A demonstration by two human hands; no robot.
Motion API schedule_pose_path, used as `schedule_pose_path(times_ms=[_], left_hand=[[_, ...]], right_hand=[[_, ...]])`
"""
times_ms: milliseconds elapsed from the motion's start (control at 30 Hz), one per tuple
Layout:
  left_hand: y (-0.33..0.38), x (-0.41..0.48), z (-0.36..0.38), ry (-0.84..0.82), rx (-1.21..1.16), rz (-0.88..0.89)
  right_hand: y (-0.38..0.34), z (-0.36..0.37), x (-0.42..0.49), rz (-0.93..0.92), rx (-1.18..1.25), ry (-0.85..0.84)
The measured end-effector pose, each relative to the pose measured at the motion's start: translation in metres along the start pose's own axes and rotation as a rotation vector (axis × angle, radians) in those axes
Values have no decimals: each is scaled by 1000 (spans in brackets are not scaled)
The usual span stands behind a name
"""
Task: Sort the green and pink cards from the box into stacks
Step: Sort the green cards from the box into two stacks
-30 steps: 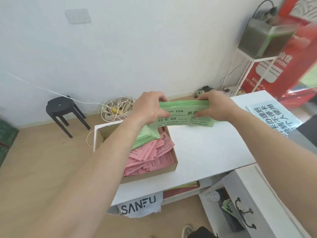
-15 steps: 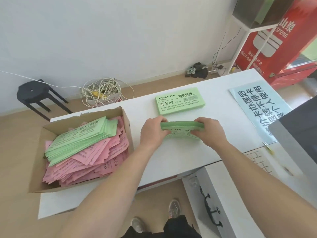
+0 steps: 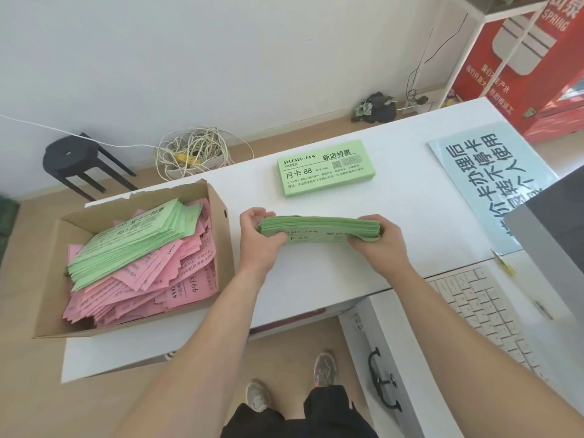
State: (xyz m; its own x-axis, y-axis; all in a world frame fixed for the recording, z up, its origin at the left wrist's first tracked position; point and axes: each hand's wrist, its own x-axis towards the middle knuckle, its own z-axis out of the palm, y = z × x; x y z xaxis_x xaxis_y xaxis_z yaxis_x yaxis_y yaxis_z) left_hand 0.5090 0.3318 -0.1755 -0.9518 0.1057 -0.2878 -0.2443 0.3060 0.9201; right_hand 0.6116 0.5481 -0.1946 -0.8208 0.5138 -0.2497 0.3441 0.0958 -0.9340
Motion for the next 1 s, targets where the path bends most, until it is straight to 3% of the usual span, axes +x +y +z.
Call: schedule_pose_path(times_ms=[500,767,1000], left_hand=[[-9,1,25,18,-1,-69],[9,14,34,-180,280,-79],[15,33,61,-103,377,-155]], right_hand=[[11,17,4,-24,94,55],[-22,-18,35,69,-157,32],[-36,-26,77,239,-343,-9]])
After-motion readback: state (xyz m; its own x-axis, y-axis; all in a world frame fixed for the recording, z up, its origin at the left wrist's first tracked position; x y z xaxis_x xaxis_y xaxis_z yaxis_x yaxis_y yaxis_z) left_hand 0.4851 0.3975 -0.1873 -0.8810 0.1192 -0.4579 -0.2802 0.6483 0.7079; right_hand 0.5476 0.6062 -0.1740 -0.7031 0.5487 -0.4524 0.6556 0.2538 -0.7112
